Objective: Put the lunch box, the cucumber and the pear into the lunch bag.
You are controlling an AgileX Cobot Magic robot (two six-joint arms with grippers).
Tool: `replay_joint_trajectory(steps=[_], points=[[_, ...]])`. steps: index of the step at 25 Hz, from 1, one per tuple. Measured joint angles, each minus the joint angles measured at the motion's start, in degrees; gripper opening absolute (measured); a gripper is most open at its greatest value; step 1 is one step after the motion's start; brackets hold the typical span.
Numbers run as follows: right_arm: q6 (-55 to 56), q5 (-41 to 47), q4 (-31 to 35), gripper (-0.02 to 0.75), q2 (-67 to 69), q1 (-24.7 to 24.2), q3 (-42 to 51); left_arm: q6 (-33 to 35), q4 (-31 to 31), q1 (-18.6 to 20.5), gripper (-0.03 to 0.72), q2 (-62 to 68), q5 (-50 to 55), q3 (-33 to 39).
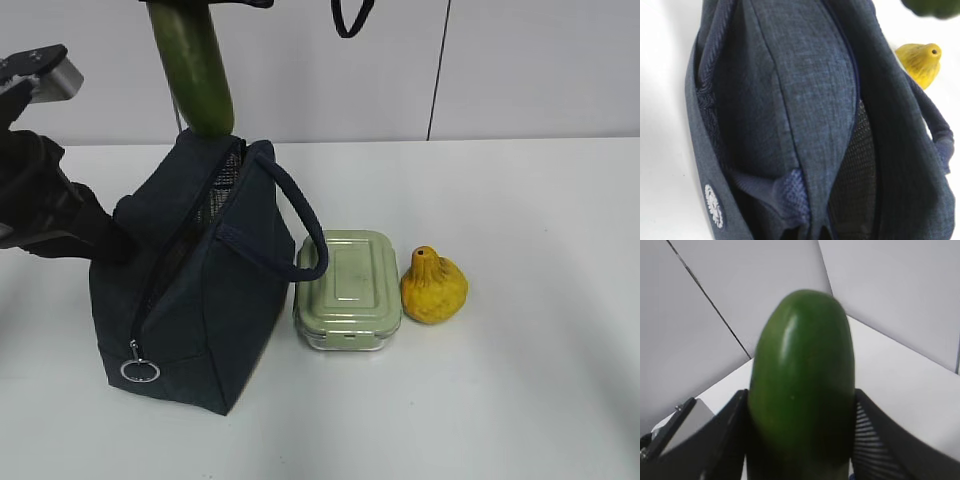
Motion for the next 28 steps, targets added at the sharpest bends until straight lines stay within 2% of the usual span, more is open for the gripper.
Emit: replay_joint_trajectory(steps=[6, 12, 15, 22, 28], points=[[-11.16, -2.51, 8.79, 0.401, 0.0, 0.13, 5.6, 0.0, -0.06, 0.0, 0.001, 0.0, -0.15, 0.0], [-29.91, -3.07, 25.49, 0.401, 0.0, 0.13, 13.43, 0.0, -0.06, 0.0, 0.001, 0.0, -0.15, 0.0], [-35.95, -3.07, 30.68, 0.401, 0.0, 0.13, 16.5, 0.0, -0.06, 0.0, 0.001, 0.0, -0.15, 0.0], [-38.54, -3.78, 32.3, 0.401, 0.0, 0.13, 21.37, 0.0, -0.11, 0.0, 0.001, 0.0, -0.54, 0.0], [-38.67, -3.25, 28.74, 0.401, 0.0, 0.13, 22.54, 0.0, -0.11, 0.0, 0.001, 0.0, -1.0, 0.0]])
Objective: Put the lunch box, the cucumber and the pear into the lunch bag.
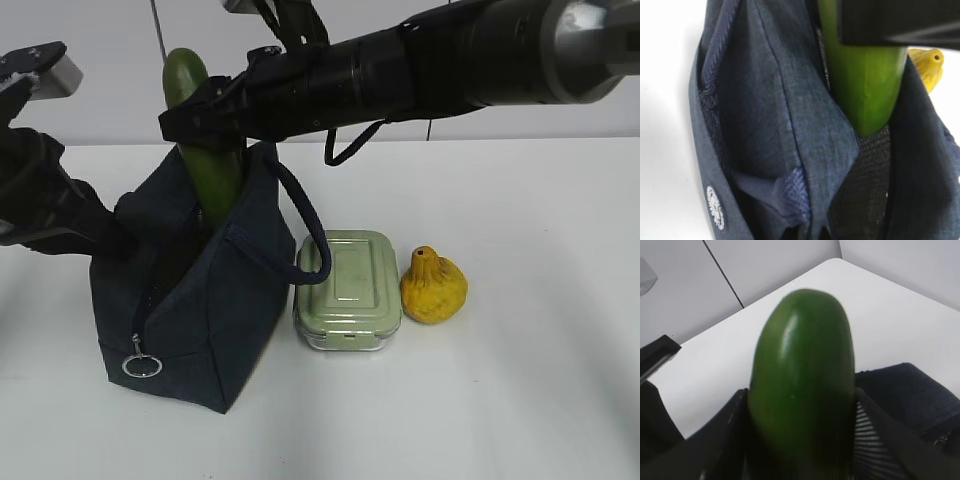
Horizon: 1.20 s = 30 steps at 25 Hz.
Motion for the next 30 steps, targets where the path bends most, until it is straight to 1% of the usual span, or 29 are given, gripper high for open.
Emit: replay_joint_trajectory(steps=[9, 15, 23, 30], points=[[0.0, 1.42, -1.7, 0.405, 0.0, 0.0, 1.62, 0.0, 0.0, 0.0, 0.001, 0.0, -0.07, 0.0], [0.0, 1.73, -1.83, 0.437, 0.0, 0.0, 1.62, 0.0, 0.0, 0.0, 0.001, 0.0, -0.07, 0.0], [0.0, 2.3, -3.49, 0.522, 0.0, 0.0, 1.62, 0.0, 0.0, 0.0, 0.001, 0.0, -0.07, 0.0], [0.36, 2.07, -4.17, 0.532, -1.02, -1.09, 1.62, 0.0, 0.05, 0.0, 0.001, 0.0, -0.17, 0.0]])
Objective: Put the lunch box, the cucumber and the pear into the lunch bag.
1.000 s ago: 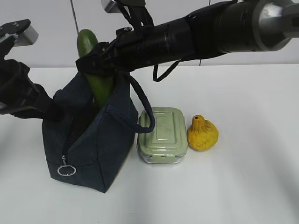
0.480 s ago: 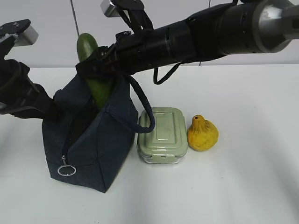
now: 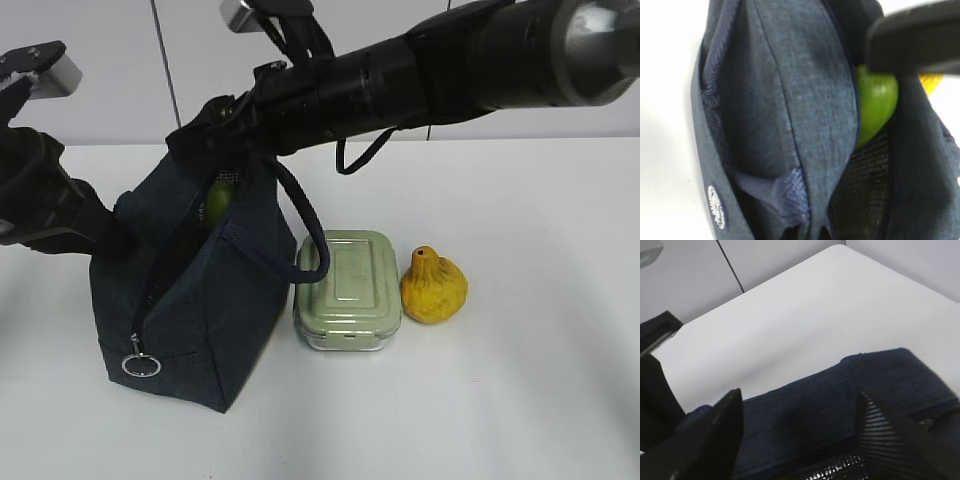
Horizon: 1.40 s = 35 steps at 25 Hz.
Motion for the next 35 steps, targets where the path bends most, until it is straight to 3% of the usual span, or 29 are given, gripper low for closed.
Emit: replay_joint_trajectory(steps=[5, 9, 13, 16, 19, 21, 24, 35], points=[[0.88, -4.21, -1.9, 0.533, -5.55, -1.66, 0.05, 0.0, 0.0, 0.0, 0.001, 0.0, -0.05, 0.0], [7.04, -7.61, -8.83, 0.534, -9.96, -3.44, 0.05, 0.0, 0.16, 0.0, 0.001, 0.0, -0.38, 0.0], [23.49, -4.42, -24.14, 0.534, -11.03, -7.35, 0.05, 0.0, 0.16, 0.0, 0.001, -0.06, -0.5, 0.0], [37.99, 0.56, -40.31, 0.534, -11.03, -9.35, 0.05, 0.0, 0.16, 0.0, 0.001, -0.75, -0.66, 0.0], [55.12, 8.05, -60.88, 0.534, -11.03, -9.63, 0.05, 0.0, 0.19, 0.0, 0.001, -1.43, -0.6, 0.0], [61.18, 12.34, -68.52, 0.534, -11.03, -9.63, 0.05, 0.0, 0.19, 0.0, 0.001, -1.48, -0.6, 0.0], [64.61, 17.05, -72.95, 0.534, -10.81, -9.73, 0.05, -0.02, 0.19, 0.0, 0.001, -1.48, -0.6, 0.0], [71.83, 22.66, -74.85, 0.533, -1.1, -9.07, 0.05, -0.02, 0.38, 0.0, 0.001, -1.48, -0.48, 0.0]])
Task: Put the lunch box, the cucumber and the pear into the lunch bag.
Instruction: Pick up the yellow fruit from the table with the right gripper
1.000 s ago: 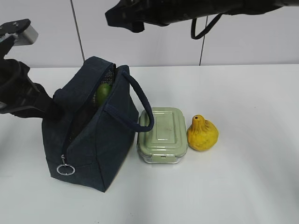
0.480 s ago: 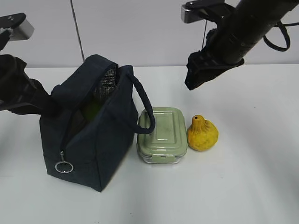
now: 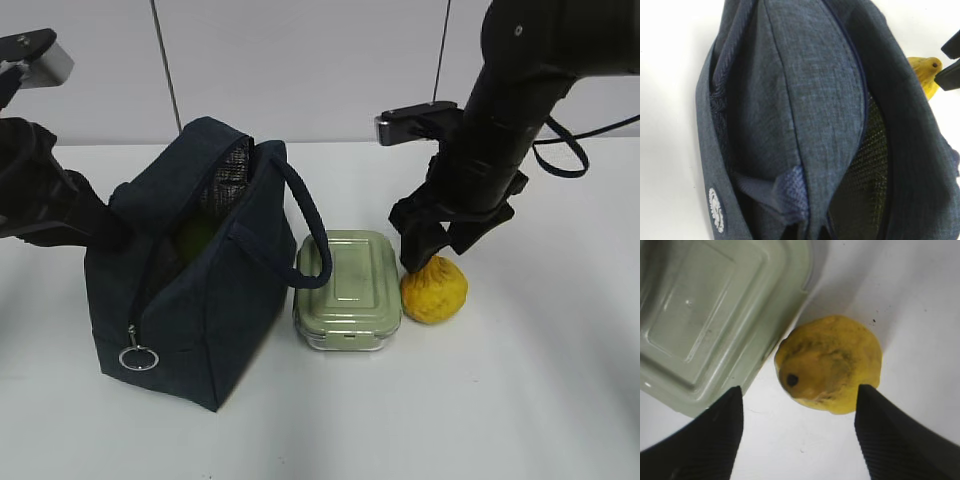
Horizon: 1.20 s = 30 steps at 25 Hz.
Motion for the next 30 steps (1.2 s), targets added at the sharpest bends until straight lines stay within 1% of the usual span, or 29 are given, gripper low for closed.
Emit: replay_joint_trajectory(steps=[6, 19, 21, 22, 23, 24, 25, 26, 30], points=[[1.97, -0.11, -2.92, 0.491, 1.63, 0.26, 0.0, 0.0, 0.1, 0.0, 0.001, 0.0, 0.0, 0.0], [2.26, -3.8, -3.25, 0.484, 3.19, 0.77, 0.0, 0.0, 0.27, 0.0, 0.001, 0.0, -0.05, 0.0], [2.26, -4.22, -3.44, 0.47, 3.72, 0.77, 0.0, 0.0, 0.31, 0.0, 0.001, 0.0, -0.05, 0.0], [2.3, -4.37, -3.82, 0.431, 3.95, 0.77, 0.0, 0.0, 0.31, 0.0, 0.001, 0.0, -0.05, 0.0], [2.56, -4.47, -4.34, 0.377, 3.95, 0.77, -0.13, 0.0, 0.37, 0.0, 0.001, 0.0, -0.05, 0.0], [3.03, -4.47, -5.34, 0.269, 3.84, 0.77, -0.36, 0.0, 0.38, 0.0, 0.001, 0.0, -0.05, 0.0], [3.96, -4.47, -6.49, 0.2, 3.71, 0.77, -0.44, 0.0, 0.42, 0.0, 0.001, 0.0, -0.05, 0.0], [5.22, -4.47, -7.53, 0.182, 3.62, 0.77, -0.44, 0.0, 0.42, 0.0, 0.001, 0.0, -0.05, 0.0], [7.47, -4.47, -9.71, 0.168, 2.33, 0.86, -0.18, 0.0, 0.65, 0.0, 0.001, 0.0, -0.05, 0.0]])
